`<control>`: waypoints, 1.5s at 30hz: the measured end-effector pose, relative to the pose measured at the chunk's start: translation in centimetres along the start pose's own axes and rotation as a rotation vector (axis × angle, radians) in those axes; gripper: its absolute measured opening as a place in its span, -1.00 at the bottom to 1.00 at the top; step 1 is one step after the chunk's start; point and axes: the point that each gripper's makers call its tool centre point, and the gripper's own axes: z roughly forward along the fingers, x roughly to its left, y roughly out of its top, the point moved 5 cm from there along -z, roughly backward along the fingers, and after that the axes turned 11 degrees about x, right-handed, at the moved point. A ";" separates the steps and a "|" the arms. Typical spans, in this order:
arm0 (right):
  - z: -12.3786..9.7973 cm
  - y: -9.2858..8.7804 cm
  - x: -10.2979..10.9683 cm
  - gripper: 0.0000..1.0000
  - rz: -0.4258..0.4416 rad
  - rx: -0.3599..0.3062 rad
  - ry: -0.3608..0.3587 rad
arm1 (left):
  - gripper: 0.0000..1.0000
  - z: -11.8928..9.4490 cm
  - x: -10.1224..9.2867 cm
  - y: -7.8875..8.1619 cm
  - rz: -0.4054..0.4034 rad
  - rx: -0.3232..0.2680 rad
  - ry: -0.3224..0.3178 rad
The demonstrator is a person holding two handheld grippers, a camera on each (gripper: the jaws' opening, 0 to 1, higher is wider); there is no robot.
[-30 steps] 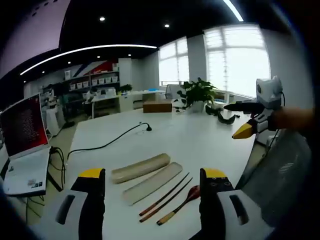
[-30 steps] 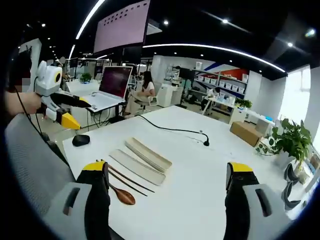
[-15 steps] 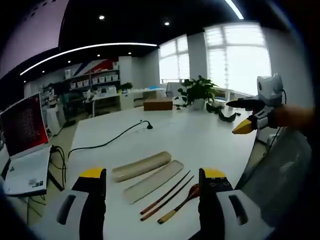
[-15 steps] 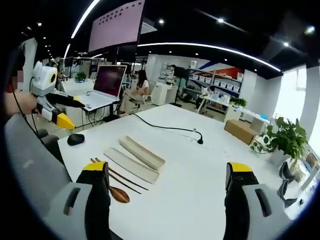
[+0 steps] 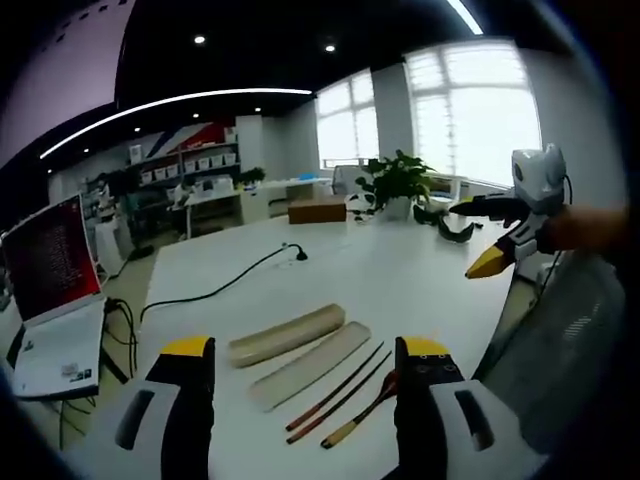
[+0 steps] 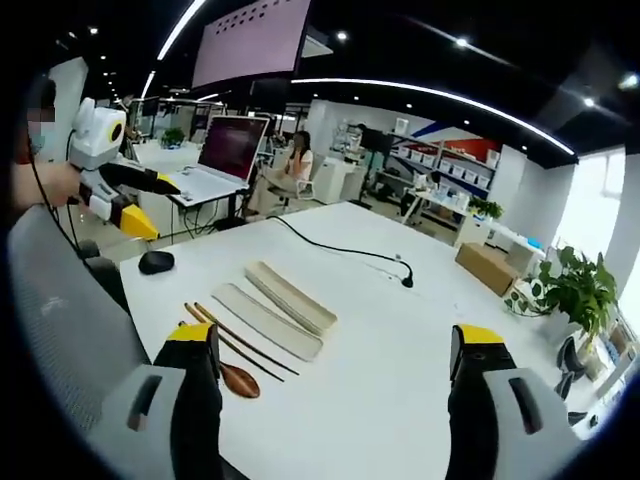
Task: Arrange the utensils inside the cutlery case until each visible utensil rests in its matching compartment.
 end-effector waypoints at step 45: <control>-0.2 0.0 0.7 0.90 -0.061 0.006 0.007 | 0.50 -0.2 -0.2 0.1 0.055 -0.003 0.008</control>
